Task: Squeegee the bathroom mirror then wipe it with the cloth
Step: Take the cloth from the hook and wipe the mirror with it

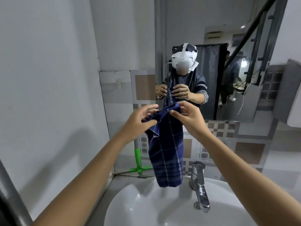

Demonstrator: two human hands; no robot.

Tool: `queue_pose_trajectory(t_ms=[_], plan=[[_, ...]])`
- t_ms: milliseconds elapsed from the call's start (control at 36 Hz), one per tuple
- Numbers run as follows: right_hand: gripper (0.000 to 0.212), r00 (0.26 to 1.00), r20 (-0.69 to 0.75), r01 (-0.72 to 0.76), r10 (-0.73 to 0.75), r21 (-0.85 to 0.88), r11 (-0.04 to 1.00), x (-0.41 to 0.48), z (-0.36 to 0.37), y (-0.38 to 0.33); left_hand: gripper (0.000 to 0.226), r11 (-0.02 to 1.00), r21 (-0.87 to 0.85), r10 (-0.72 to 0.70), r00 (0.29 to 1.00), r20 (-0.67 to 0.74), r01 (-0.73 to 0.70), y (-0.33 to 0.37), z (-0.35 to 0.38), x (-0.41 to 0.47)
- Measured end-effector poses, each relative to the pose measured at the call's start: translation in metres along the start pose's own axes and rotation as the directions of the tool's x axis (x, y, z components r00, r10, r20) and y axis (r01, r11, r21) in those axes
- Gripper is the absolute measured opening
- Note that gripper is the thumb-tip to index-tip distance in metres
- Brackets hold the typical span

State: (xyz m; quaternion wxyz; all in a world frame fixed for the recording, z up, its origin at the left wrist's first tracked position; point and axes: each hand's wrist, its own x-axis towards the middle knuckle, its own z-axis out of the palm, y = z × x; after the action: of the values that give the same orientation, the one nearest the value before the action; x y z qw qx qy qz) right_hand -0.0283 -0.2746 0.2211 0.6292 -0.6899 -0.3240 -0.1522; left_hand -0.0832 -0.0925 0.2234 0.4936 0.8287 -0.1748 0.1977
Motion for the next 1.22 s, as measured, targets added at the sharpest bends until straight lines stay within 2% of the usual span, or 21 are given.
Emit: queue_pose_trajectory(t_ms=[83,139,250,389,472,583,722,750,806,861,972,1028,1139,1222], plan=[[0.009,0.999,-0.042,0.016,-0.019,-0.067,0.998,0.006,-0.004,0.0,0.062,0.979,-0.202,-0.046,0.992,-0.116,0.022,-0.016,0.019,-0.022],[0.009,0.998,-0.065,0.018,-0.025,-0.106,0.994,0.01,-0.007,-0.002,0.074,0.941,-0.339,-0.049,0.99,-0.131,0.001,-0.026,0.037,-0.036],[0.009,0.996,-0.083,0.013,-0.025,-0.147,0.989,0.018,-0.018,-0.008,0.087,0.921,-0.387,-0.023,0.988,-0.156,-0.039,-0.037,0.077,-0.045],[0.016,0.995,-0.091,-0.04,0.035,-0.056,0.998,0.023,-0.032,-0.013,0.077,0.898,-0.425,0.015,0.975,-0.22,-0.11,-0.033,0.1,-0.032],[0.008,0.984,-0.155,-0.09,0.09,0.011,0.996,0.025,-0.043,-0.013,0.063,0.898,-0.413,0.041,0.961,-0.275,-0.156,-0.029,0.102,-0.024],[0.023,0.97,-0.212,-0.117,0.119,0.024,0.993,0.024,-0.056,-0.011,0.057,0.915,-0.339,0.112,0.945,-0.309,-0.219,-0.025,0.102,-0.016],[0.024,0.955,-0.258,-0.148,0.145,0.008,0.989,0.025,-0.061,-0.009,0.033,0.948,-0.205,0.199,0.956,-0.215,-0.244,-0.022,0.105,-0.005],[0.023,0.955,-0.258,-0.151,0.149,0.01,0.988,0.025,-0.062,-0.009,0.034,0.952,-0.21,0.185,0.966,-0.178,-0.221,-0.02,0.105,-0.004],[0.022,0.961,-0.238,-0.147,0.144,0.008,0.989,0.025,-0.061,-0.01,0.041,0.938,-0.326,0.095,0.991,-0.097,-0.122,-0.014,0.103,-0.002],[0.02,0.968,-0.216,-0.135,0.129,-0.015,0.991,0.025,-0.06,-0.011,0.041,0.871,-0.491,0.006,1.0,-0.022,-0.016,-0.008,0.098,0.001],[0.012,0.971,-0.203,-0.128,0.129,0.014,0.992,0.02,-0.064,-0.012,0.037,0.832,-0.554,0.015,0.997,0.072,0.028,-0.006,0.085,0.008],[0.009,0.967,-0.199,-0.143,0.157,0.083,0.986,0.013,-0.064,-0.009,0.04,0.858,-0.514,0.026,0.997,0.068,0.013,-0.006,0.078,0.012],[0.026,0.985,-0.099,-0.12,0.141,0.198,0.973,-0.007,-0.055,-0.003,0.043,0.907,-0.422,0.008,1.0,-0.021,-0.016,0.002,0.065,0.016],[0.038,0.991,0.015,-0.135,0.135,0.204,0.97,-0.024,-0.043,0.004,0.042,0.88,-0.475,-0.037,0.998,-0.057,0.005,0.009,0.056,0.018]])
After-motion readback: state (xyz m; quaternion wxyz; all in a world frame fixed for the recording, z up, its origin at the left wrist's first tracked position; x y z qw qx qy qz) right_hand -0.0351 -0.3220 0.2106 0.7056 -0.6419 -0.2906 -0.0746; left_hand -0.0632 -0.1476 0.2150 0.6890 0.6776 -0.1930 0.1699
